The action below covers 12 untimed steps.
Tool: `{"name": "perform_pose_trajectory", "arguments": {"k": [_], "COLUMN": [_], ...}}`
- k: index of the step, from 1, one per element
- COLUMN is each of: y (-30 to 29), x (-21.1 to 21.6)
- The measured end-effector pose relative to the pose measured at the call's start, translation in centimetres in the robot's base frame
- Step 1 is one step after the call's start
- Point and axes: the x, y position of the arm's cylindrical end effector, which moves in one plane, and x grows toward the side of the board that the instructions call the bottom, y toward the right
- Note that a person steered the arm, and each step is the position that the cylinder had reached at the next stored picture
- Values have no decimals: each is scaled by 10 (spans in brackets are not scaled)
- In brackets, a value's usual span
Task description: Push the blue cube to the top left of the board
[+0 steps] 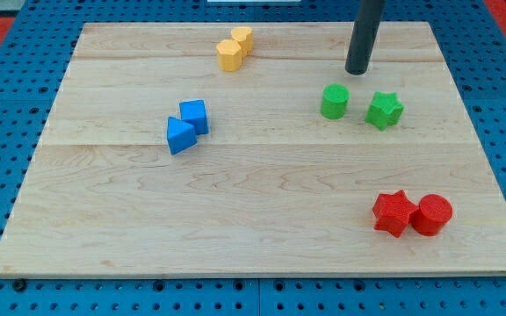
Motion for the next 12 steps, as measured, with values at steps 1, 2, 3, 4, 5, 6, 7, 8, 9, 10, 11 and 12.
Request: {"name": "perform_pose_trajectory", "arguments": {"k": [1,2,3,4,5,6,7,8,9,10,11,12], "y": [1,1,1,-20,-37,-98,-110,-128,-146,-179,-215,-160], "x": [-4,-10,-11,-9,22,25,26,93,135,109,77,103]}}
